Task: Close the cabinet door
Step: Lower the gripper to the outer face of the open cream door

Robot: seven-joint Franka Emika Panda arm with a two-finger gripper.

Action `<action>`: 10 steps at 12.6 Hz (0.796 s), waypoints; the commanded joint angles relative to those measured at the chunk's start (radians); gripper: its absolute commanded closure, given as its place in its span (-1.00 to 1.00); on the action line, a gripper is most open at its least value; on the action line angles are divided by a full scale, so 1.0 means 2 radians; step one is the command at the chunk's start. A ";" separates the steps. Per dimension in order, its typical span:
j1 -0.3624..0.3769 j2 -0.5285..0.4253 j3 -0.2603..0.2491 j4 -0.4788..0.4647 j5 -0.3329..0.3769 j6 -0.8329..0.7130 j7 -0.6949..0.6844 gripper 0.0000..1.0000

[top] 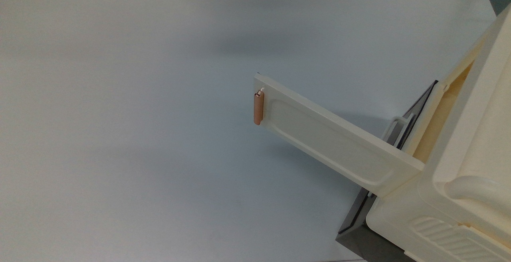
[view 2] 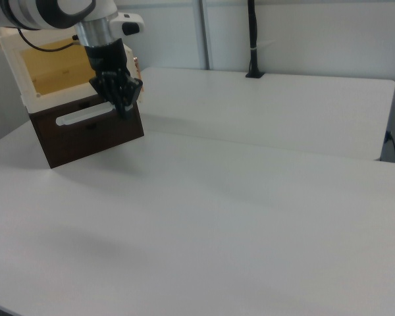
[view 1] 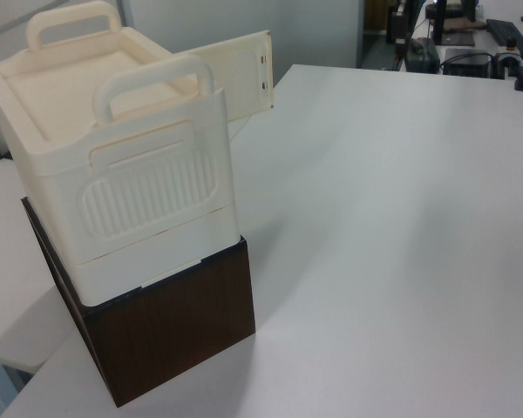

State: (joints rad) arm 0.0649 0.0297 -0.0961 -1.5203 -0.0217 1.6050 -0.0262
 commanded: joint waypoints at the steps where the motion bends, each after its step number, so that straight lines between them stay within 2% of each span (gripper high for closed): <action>1: 0.053 0.028 -0.020 0.036 0.004 0.069 0.077 0.80; 2: 0.063 0.038 -0.023 0.041 0.005 0.092 0.102 0.82; 4: 0.103 0.077 -0.051 0.077 0.006 0.180 0.234 0.85; 7: 0.134 0.109 -0.065 0.079 0.006 0.324 0.356 0.92; 10: 0.171 0.133 -0.104 0.079 0.005 0.444 0.416 0.92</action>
State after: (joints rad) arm 0.3274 0.2375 -0.2165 -1.3946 -0.0218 2.3160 0.6944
